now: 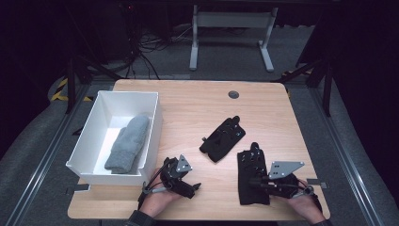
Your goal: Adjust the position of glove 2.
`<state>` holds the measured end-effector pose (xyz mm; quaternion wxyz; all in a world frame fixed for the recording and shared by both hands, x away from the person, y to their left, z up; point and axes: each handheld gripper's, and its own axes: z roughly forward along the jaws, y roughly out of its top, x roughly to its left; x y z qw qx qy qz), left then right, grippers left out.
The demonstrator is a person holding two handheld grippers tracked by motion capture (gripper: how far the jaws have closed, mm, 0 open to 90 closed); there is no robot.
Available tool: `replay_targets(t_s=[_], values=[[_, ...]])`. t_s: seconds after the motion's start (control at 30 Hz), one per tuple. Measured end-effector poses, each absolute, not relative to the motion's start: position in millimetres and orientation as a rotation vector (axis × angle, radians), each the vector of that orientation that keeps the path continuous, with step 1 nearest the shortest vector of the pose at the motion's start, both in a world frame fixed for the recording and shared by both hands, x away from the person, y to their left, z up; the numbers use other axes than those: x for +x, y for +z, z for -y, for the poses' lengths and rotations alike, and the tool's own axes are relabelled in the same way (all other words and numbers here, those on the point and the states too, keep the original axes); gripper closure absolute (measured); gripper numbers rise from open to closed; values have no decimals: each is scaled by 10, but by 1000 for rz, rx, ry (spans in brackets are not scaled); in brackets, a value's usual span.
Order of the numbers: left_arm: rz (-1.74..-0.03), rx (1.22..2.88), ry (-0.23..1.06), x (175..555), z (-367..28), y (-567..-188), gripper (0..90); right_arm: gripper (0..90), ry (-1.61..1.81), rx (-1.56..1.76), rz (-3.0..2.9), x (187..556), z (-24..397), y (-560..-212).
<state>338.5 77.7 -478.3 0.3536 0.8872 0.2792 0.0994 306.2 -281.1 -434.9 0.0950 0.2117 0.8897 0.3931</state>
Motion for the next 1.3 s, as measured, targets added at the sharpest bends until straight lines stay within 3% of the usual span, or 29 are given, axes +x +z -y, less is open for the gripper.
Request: replay_targets(t_s=[0.17, 0.3, 0.57, 0.77, 1.0, 1.3], values=[[-736, 2306, 248, 3394, -764, -4765, 4, 577, 1145, 799, -2497, 3185, 3081, -4360], [-755, 2310, 240, 3406, -760, -4729, 56, 426, 1100, 923, -2402, 3265, 3269, -4422], [-768, 2271, 209, 3480, -765, -4616, 205, 264, 998, 1151, -2273, 3399, 3558, -4547], [-780, 2267, 168, 3592, -698, -4549, 454, 250, 958, 1207, -2249, 3433, 3561, -4639], [-764, 2278, 146, 3780, -595, -4412, 889, 239, 976, 1203, -2251, 3445, 3548, -4667], [-740, 2268, 176, 4064, -434, -4257, 900, 195, 978, 1197, -2249, 3445, 3551, -4681]])
